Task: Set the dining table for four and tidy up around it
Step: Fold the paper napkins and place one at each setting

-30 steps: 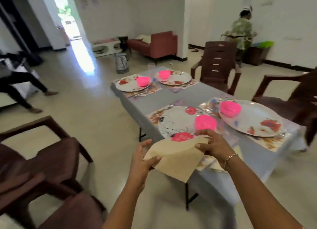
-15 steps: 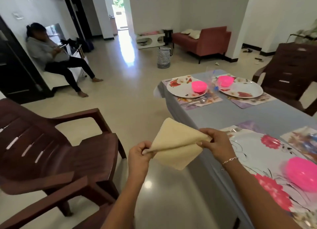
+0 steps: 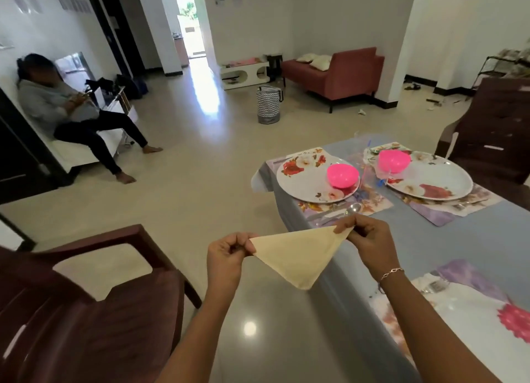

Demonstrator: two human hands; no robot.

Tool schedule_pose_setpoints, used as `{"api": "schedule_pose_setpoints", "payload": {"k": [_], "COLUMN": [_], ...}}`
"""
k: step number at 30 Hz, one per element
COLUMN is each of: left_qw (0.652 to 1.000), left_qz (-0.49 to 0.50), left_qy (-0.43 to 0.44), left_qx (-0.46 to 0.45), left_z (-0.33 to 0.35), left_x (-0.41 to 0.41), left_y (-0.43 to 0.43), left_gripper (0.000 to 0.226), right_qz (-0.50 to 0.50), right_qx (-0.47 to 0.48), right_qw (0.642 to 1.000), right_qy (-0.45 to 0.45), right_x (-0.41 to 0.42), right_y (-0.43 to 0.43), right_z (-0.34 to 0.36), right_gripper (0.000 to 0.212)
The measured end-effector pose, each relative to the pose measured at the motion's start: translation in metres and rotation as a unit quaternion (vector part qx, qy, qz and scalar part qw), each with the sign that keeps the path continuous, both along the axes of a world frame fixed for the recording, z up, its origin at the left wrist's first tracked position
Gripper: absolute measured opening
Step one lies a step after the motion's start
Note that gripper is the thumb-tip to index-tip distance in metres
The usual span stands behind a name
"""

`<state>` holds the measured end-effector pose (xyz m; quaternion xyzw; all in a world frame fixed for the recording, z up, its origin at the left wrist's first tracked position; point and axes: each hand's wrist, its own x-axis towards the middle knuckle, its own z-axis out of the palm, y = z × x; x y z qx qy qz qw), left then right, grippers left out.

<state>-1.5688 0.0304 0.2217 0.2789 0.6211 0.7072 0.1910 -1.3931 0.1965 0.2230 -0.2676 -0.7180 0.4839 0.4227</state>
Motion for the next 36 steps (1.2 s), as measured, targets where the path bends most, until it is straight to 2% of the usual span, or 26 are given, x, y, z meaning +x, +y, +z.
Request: {"api": "schedule_pose_setpoints", "payload": {"k": [2,4,7,14,20,24,27,29,31,36], "left_qw": [1.000,1.000,1.000,0.998,0.991,0.980,0.963,0.943,0.921,0.881], "left_qz": [-0.002,0.000,-0.003,-0.060,-0.092,-0.096,-0.114,-0.134,-0.151,-0.212], "left_qy": [0.009,0.017,0.009,0.015,0.101,0.172,0.242,0.305,0.359,0.423], "left_qx": [0.004,0.002,0.007,0.006,0.000,0.001,0.005,0.003,0.000,-0.002], "left_z": [0.006,0.010,0.011,-0.007,-0.006,-0.001,0.006,0.013,0.020,0.039], "left_x": [-0.016,-0.031,-0.056,-0.132,-0.223,-0.272,-0.296,-0.307,-0.314,-0.317], "left_y": [0.023,0.043,0.066,0.116,0.171,0.204,0.226,0.241,0.255,0.276], "left_gripper": [0.060,0.045,0.036,0.044,0.059,0.056,0.038,0.030,0.027,0.022], "right_qz": [0.006,0.009,0.024,0.010,-0.008,-0.033,-0.091,-0.096,-0.051,0.081], "right_qx": [-0.010,-0.013,-0.063,-0.088,-0.094,-0.108,-0.086,-0.036,0.002,0.003], "right_qw": [1.000,1.000,0.997,0.996,0.996,0.994,0.991,0.991,0.992,0.980], "right_qy": [0.014,0.013,0.028,0.007,0.007,-0.008,-0.040,-0.086,-0.117,-0.179], "right_x": [-0.015,-0.031,-0.053,-0.113,-0.184,-0.227,-0.250,-0.264,-0.281,-0.317], "right_y": [0.023,0.041,0.064,0.112,0.157,0.183,0.193,0.193,0.193,0.200], "right_z": [0.006,0.009,0.006,0.001,0.007,0.007,0.010,0.017,0.025,0.036], "right_gripper": [0.056,0.054,0.042,0.039,0.054,0.058,0.065,0.045,0.028,0.014]}}
